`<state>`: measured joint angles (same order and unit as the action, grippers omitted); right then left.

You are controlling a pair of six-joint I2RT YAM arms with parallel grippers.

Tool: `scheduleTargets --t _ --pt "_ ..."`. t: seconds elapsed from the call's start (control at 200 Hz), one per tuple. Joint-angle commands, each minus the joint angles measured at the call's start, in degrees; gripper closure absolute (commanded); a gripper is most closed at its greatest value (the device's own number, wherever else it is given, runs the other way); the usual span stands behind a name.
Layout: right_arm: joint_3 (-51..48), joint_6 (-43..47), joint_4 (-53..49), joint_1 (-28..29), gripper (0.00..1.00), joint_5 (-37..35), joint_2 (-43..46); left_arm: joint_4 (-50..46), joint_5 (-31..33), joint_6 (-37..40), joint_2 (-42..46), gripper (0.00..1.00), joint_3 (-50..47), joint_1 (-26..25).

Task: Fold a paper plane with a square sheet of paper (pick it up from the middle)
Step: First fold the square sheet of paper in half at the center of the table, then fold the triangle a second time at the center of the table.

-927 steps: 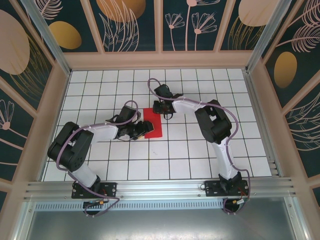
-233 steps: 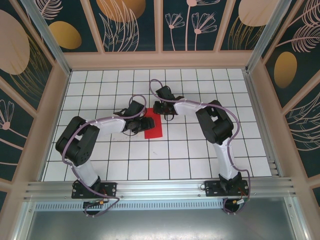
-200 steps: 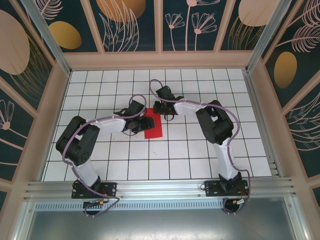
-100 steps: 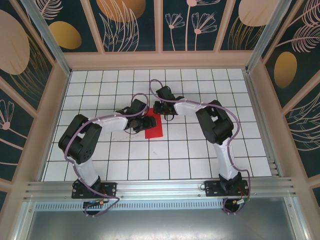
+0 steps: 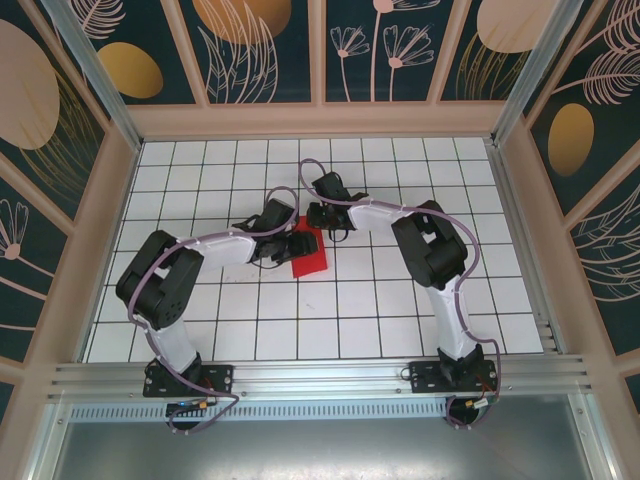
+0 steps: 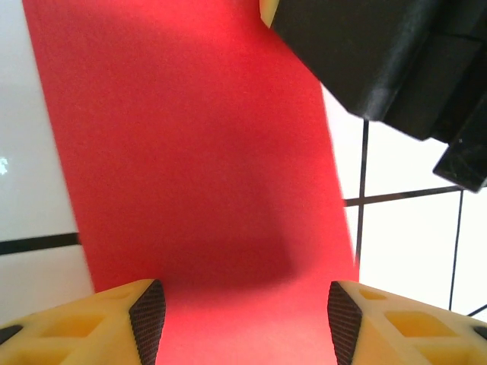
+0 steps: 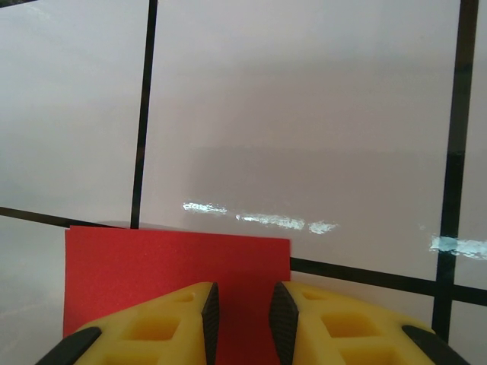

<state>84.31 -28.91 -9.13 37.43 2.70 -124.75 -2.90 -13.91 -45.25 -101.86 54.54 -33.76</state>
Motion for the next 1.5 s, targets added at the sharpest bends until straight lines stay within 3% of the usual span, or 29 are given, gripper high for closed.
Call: scheduleTargets --t 0.0,0.215,0.38,0.5,0.645,0.826,1.056,1.491 --pt "-3.9 -0.9 -6.9 -0.1 0.68 1.3 -5.8 4.7 -3.3 -2.0 1.4 0.39 -1.9 -0.2" --pt "-1.6 0.5 -8.4 -0.1 0.69 1.7 -3.0 1.8 3.1 -1.2 6.3 0.39 -3.6 0.5" --pt "4.2 4.8 -12.5 0.6 0.67 -1.0 2.1 2.4 3.1 -1.6 12.3 0.38 -9.1 4.0" --pt "5.9 7.7 -15.4 2.7 0.59 -5.8 5.4 3.8 1.4 -2.1 15.6 0.37 -14.6 9.0" --pt "2.5 11.5 -15.9 8.0 0.41 -10.9 8.8 3.9 1.1 -0.7 18.1 0.32 -17.7 13.3" --pt "-2.5 18.6 -14.4 12.0 0.25 -5.9 10.5 4.4 -0.2 0.4 18.7 0.29 -20.0 18.6" --pt "-4.0 28.7 -15.8 14.1 0.14 0.6 9.5 6.0 -2.3 0.8 18.8 0.27 -21.4 22.2" --pt "-2.8 39.2 -19.8 15.4 0.08 1.0 6.4 6.1 -1.4 1.0 17.5 0.20 -21.0 22.8"
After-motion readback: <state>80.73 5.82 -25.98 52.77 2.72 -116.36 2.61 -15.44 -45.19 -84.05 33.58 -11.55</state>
